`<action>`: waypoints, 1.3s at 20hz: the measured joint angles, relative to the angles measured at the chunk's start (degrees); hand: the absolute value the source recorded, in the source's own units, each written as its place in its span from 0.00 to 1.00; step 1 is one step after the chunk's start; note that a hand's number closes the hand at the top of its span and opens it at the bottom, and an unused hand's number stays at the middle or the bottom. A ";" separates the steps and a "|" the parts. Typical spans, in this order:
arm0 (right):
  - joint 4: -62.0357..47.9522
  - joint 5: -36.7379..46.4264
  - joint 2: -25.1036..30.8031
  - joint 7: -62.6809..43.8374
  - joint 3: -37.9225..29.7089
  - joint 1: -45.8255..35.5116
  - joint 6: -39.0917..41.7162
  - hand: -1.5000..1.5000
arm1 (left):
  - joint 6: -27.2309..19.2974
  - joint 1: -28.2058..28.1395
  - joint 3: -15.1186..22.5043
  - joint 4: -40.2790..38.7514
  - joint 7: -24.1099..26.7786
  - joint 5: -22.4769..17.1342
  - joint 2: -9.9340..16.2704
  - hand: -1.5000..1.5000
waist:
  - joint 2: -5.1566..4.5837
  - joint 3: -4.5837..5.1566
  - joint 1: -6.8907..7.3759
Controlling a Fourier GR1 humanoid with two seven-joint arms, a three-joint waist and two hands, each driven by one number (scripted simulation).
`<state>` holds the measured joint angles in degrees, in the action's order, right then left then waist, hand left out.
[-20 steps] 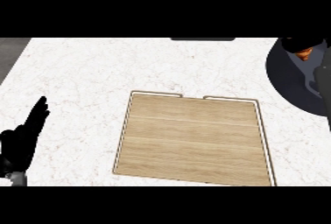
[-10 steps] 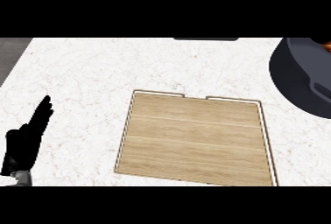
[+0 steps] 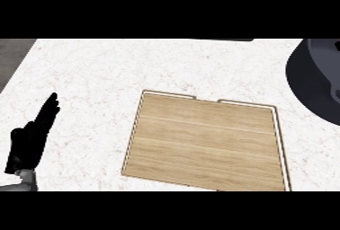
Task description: Pick the croissant from the tray and place it in the pot
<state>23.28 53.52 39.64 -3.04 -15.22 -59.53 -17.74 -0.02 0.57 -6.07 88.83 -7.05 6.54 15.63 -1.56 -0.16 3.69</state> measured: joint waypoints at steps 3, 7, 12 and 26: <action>-3.99 0.22 0.98 1.79 -0.68 -0.62 -0.91 1.00 | 0.10 0.84 0.23 -0.12 -0.46 0.08 -0.13 0.50 | -0.32 -0.06 0.57; -7.93 -2.37 1.71 3.84 -3.85 -1.18 -0.82 0.00 | 0.10 2.17 0.44 -0.28 -0.96 0.28 -0.19 0.50 | -0.68 -0.16 1.03; -10.86 -5.62 1.40 6.87 -7.25 -2.15 0.39 0.00 | 0.37 3.51 0.18 -1.22 -1.19 0.10 -0.04 0.50 | -0.91 -0.21 1.47; -9.24 -21.26 1.78 22.16 -22.44 -3.89 -1.20 0.00 | -0.17 3.15 -0.16 -2.63 -0.20 0.58 -0.55 0.50 | -0.34 -0.23 0.56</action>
<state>14.03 32.26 41.42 19.13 -37.65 -63.42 -18.93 -0.19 3.72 -6.23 86.21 -7.25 7.12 15.07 -1.90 -0.39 4.24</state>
